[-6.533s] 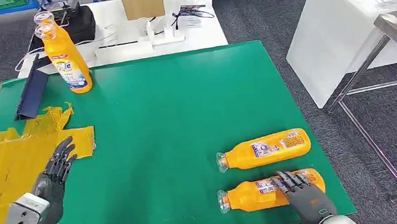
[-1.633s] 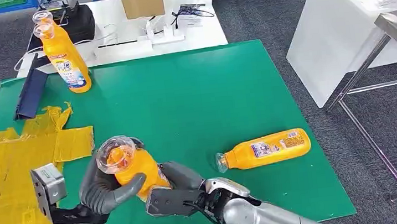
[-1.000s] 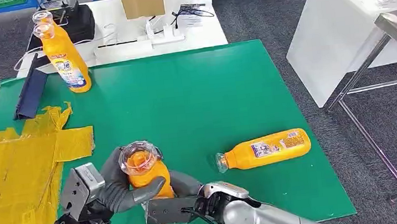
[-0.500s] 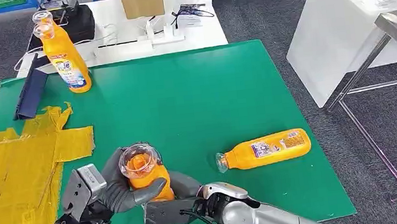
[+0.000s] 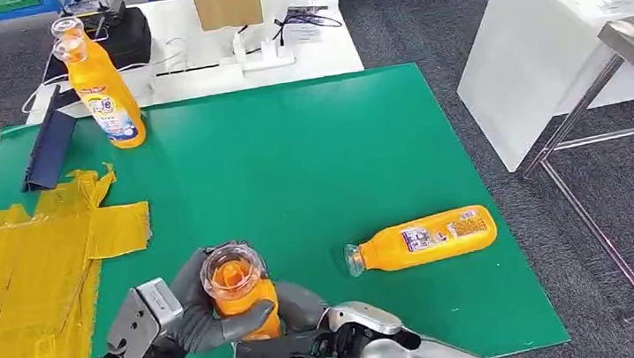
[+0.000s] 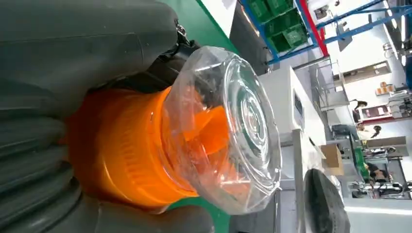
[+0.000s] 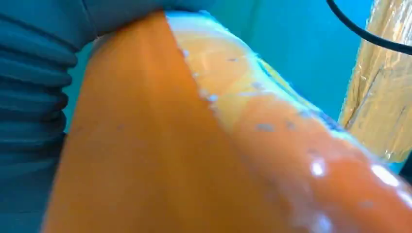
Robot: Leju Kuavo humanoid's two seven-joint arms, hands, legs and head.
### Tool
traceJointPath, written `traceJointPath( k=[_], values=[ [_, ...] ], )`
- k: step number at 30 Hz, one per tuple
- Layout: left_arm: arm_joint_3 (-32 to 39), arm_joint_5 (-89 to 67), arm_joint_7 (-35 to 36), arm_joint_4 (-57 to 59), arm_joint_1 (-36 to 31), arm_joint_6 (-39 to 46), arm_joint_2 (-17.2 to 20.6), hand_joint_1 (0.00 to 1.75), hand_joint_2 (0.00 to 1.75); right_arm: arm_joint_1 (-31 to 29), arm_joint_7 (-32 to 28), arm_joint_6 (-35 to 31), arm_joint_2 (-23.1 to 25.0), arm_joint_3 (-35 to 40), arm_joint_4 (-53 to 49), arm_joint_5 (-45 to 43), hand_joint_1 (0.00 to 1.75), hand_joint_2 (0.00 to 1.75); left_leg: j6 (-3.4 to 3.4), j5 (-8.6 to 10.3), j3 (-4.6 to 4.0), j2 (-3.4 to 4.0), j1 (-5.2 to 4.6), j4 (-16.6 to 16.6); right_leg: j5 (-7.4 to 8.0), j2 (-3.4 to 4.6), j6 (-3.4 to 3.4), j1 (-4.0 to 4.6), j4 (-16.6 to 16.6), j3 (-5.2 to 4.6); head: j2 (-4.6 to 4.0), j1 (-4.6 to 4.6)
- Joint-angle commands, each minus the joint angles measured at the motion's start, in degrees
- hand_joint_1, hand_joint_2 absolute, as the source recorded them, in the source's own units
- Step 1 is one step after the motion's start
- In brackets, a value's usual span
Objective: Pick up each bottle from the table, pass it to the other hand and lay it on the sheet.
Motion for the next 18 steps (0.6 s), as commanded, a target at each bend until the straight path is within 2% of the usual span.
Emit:
traceJointPath(
  k=[1, 3, 4, 6, 9, 13, 14, 15, 16, 18],
  values=[
    [-0.8, -14.18, -4.27, -3.92, 6.67, 5.97, 1.65, 1.75, 1.75, 13.16, -3.22, -3.1, -5.27, -8.71, -12.03, 9.87, 0.0, 0.0, 0.0, -0.04, 0.07, -0.01, 0.02, 0.03, -0.06, -0.08, -0.1, 0.04, 0.01, 0.1, 0.0, 0.0],
    [0.76, -18.76, -6.07, -6.63, 10.35, 7.69, 2.27, 1.75, 1.75, 20.73, -6.27, -3.24, -7.07, -14.66, -17.07, 13.32, 0.0, 0.0, 0.02, -0.04, 0.16, -0.2, 0.02, -0.06, -0.1, -0.26, -0.08, 0.04, -0.12, 0.24, 0.0, -0.02],
    [1.03, -18.84, -6.17, -7.22, 10.87, 7.55, 2.36, 1.75, 1.75, 21.79, -6.73, -2.89, -7.4, -15.42, -17.95, 13.7, 0.0, 0.0, 0.04, -0.12, 0.29, -0.31, 0.02, -0.05, -0.2, -0.4, -0.11, 0.05, -0.17, 0.4, 0.0, 0.0],
    [1.09, -18.9, -6.17, -7.12, 10.59, 7.34, 2.02, 1.75, 1.75, 21.69, -6.69, -2.0, -6.5, -15.96, -18.01, 14.24, 0.0, 0.0, 0.0, -0.16, 0.11, -0.14, -0.04, 0.03, -0.19, -0.19, -0.1, -0.02, 0.01, -0.24, 0.0, -0.02],
    [1.08, -18.95, -6.16, -6.8, 10.18, 7.19, 1.73, 1.75, 1.75, 21.22, -6.61, -1.45, -5.62, -16.2, -17.48, 14.56, 0.0, 0.0, -0.03, -0.34, 0.04, 0.13, -0.02, 0.14, -0.22, 0.04, -0.18, 0.03, 0.05, 0.15, 0.0, 0.0],
    [1.06, -18.97, -6.16, -6.62, 9.97, 7.12, 1.6, 1.75, 1.75, 20.96, -6.58, -1.23, -5.2, -16.27, -17.17, 14.69, 0.0, 0.0, -0.06, -0.2, 0.1, -0.01, 0.0, 0.08, -0.15, -0.13, -0.17, 0.05, 0.04, 0.11, 0.0, -0.02],
    [1.06, -18.97, -6.16, -6.62, 9.97, 7.12, 1.6, 1.75, 1.75, 20.96, -6.58, -1.23, -5.2, -16.27, -17.17, 14.69, 0.0, 0.0, -0.06, -0.11, -0.04, -0.04, -0.01, 0.01, -0.07, -0.1, -0.1, 0.02, 0.01, -0.27, 0.0, 0.0],
    [1.3, -24.38, -6.38, -7.79, 10.98, 9.94, 1.82, 1.75, 1.75, 23.46, -6.28, -3.78, -4.98, -18.41, -19.02, 14.77, 0.0, 0.0, -0.06, -0.14, 0.01, 0.05, 0.0, 0.06, -0.08, -0.04, -0.15, 0.04, 0.05, -0.26, 0.0, 0.0],
    [1.67, -29.02, -6.57, -8.97, 12.09, 12.13, 2.21, 1.75, 1.75, 25.52, -5.84, -5.76, -5.94, -19.29, -21.24, 15.93, 0.0, 0.0, -0.05, -0.18, 0.09, 0.12, -0.01, 0.09, -0.11, 0.0, -0.18, 0.04, 0.08, -0.24, 0.0, -0.02],
    [1.98, -39.56, -7.73, -11.07, 14.41, 17.66, 4.04, 1.75, 1.75, 30.5, -0.5, -8.22, -11.78, -20.43, -28.7, 17.7, 0.0, 0.0, -0.05, -0.18, 0.08, -0.05, -0.01, 0.04, -0.15, -0.14, -0.12, 0.03, 0.01, -0.35, 0.0, 0.0]
  ],
)
